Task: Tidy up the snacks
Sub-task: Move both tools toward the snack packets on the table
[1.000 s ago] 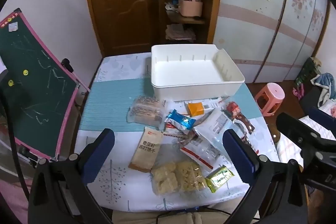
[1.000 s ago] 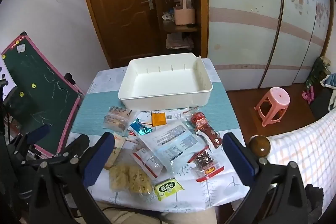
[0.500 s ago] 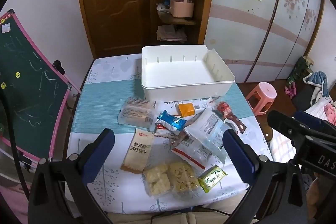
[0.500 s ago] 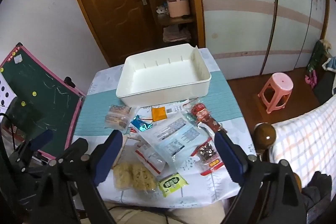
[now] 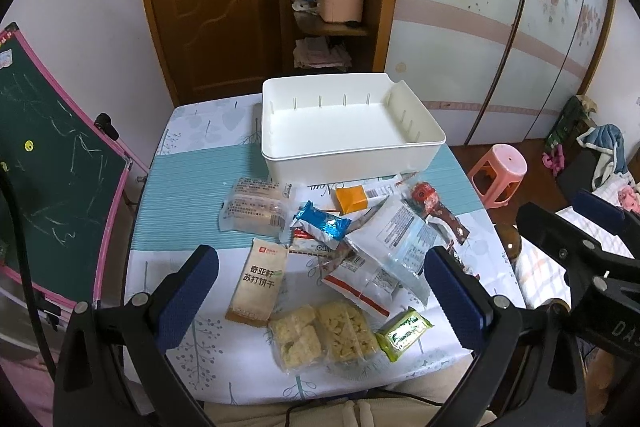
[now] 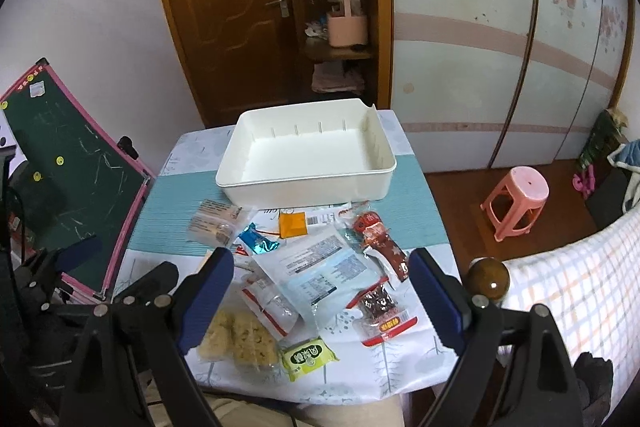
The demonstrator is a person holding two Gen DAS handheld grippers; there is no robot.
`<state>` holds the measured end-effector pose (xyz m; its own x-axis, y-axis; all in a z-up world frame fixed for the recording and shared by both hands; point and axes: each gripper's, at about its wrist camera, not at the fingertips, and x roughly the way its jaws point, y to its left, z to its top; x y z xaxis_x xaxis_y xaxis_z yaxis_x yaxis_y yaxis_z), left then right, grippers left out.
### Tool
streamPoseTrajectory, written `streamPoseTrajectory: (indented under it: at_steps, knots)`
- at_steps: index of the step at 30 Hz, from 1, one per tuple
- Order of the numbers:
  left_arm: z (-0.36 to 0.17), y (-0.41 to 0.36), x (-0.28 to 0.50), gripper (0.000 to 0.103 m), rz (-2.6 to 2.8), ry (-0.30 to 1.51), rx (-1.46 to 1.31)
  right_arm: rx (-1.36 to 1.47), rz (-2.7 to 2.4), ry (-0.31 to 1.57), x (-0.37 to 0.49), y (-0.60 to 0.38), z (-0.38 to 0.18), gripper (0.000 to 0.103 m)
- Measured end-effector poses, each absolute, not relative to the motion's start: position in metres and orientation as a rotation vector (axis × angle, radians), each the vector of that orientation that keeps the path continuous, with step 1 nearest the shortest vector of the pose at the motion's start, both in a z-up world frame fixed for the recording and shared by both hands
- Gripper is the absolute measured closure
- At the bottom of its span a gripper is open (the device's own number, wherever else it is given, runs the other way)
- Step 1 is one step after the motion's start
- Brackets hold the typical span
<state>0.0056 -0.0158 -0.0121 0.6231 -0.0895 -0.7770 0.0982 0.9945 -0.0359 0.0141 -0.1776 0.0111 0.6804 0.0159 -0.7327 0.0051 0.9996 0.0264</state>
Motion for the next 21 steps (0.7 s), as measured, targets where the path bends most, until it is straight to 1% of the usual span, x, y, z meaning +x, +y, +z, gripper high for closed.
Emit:
streamPoseTrajectory:
  at_steps: [21]
  knots:
    - [-0.0202, -0.0166, 0.0065, 0.001, -0.087, 0.908, 0.031, 0.062, 0.034, 0.836, 0.0140, -0.1806, 0.0034, 0.013]
